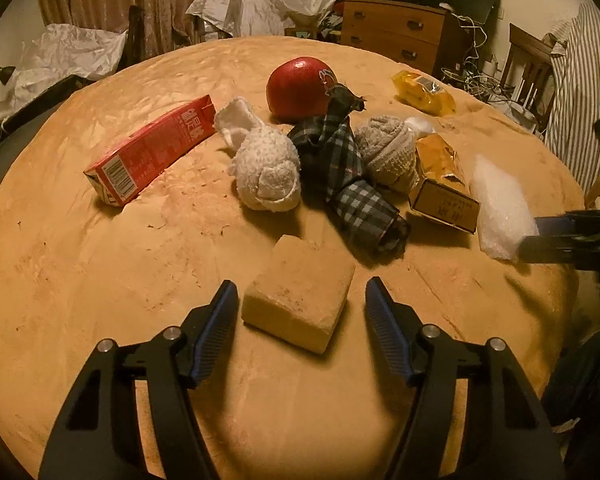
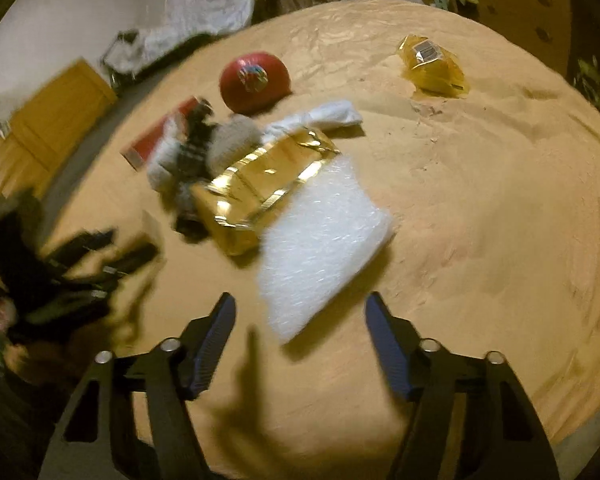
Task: Collect trash
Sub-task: 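Move both open tools back over the trash pile on the bed, then grasp the tan sponge block with the left tool while the right tool grasps the gold foil bag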
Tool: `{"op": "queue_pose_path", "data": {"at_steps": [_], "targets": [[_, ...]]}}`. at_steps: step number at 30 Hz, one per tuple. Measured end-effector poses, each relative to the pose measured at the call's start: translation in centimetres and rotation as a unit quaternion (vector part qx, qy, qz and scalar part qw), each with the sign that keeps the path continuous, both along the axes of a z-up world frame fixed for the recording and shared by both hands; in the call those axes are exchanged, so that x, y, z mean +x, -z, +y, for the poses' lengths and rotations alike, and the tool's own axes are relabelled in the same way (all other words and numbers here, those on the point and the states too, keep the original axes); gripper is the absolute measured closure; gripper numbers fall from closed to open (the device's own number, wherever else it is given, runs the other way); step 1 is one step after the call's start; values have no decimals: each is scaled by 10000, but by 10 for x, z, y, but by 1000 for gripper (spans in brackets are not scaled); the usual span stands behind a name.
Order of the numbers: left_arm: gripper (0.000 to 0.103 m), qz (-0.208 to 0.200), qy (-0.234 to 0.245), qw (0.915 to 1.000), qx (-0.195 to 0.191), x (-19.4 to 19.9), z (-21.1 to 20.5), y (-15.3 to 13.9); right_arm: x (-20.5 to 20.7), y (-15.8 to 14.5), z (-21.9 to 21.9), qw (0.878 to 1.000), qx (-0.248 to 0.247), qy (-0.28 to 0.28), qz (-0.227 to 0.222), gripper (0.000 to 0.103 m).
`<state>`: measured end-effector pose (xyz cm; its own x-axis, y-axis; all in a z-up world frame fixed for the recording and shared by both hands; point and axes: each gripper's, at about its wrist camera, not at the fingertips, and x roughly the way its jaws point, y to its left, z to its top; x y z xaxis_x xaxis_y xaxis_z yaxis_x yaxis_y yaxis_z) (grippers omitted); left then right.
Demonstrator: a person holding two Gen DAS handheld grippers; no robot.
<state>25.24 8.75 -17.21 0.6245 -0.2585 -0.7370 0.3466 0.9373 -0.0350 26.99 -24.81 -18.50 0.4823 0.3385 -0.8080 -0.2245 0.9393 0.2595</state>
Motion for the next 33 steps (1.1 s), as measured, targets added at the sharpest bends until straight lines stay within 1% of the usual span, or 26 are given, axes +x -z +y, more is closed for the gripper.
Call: {"op": "queue_pose_path", "data": {"at_steps": [1,2,4,5,7,9,11,13,14,17,19,20,21,22,23,25,26,28,30,33], "targets": [[39,6,-8,10000,9,0,0,0,4,0,-3,9998,-169,-20,-84,49],[39,13,-16,10000,24,1,-1,0,13,-2,-9,9988,-397,-17,-269,54],[39,27,-44,10000,63,0,-2,1,29,-14,-27,9906,-1093,432,-702,54],[39,29,-59,9999,84,1,-2,1,36,-22,-40,9861,-1246,655,-883,54],[39,21,-69,9999,127,1,-4,2,46,-31,-61,9927,-674,700,-719,54],[39,41,-72,9999,143,2,-5,2,44,-37,-67,9931,-643,642,-743,52],[39,67,-75,9999,130,3,-5,3,39,-34,-70,9957,-404,590,-588,52],[39,86,-95,9999,83,4,-6,3,30,-33,-69,9961,-174,644,-574,52],[39,88,-98,9999,68,3,-6,3,21,-32,-65,9965,166,627,-523,51],[39,80,-91,9999,68,2,-9,3,13,-27,-42,9945,941,364,-288,51],[39,79,-122,9999,60,1,-9,3,18,-26,-23,9902,1374,253,-90,51],[39,87,-143,9999,17,1,-7,2,21,-28,-14,9889,1468,233,-54,51],[39,92,-156,9998,-10,1,-7,2,25,-30,-8,9880,1530,234,-17,51],[39,100,-173,9998,-48,2,-6,2,30,-29,-1,9859,1647,281,111,51],[39,109,-190,9997,-76,2,-5,2,33,-29,4,9848,1694,313,207,49],[39,125,-214,9996,-115,3,-5,2,42,-27,11,9863,1553,503,258,40],[39,129,-223,9996,-121,3,-4,2,48,-24,12,9855,1526,678,315,34],[39,127,-240,9995,-131,3,-5,2,58,-17,13,9818,1611,890,473,34],[39,127,-254,9995,-149,3,-4,2,65,-13,21,9809,1634,896,565,33],[39,145,-290,9994,-157,5,-4,2,75,-5,32,9844,1366,922,620,33]]}}
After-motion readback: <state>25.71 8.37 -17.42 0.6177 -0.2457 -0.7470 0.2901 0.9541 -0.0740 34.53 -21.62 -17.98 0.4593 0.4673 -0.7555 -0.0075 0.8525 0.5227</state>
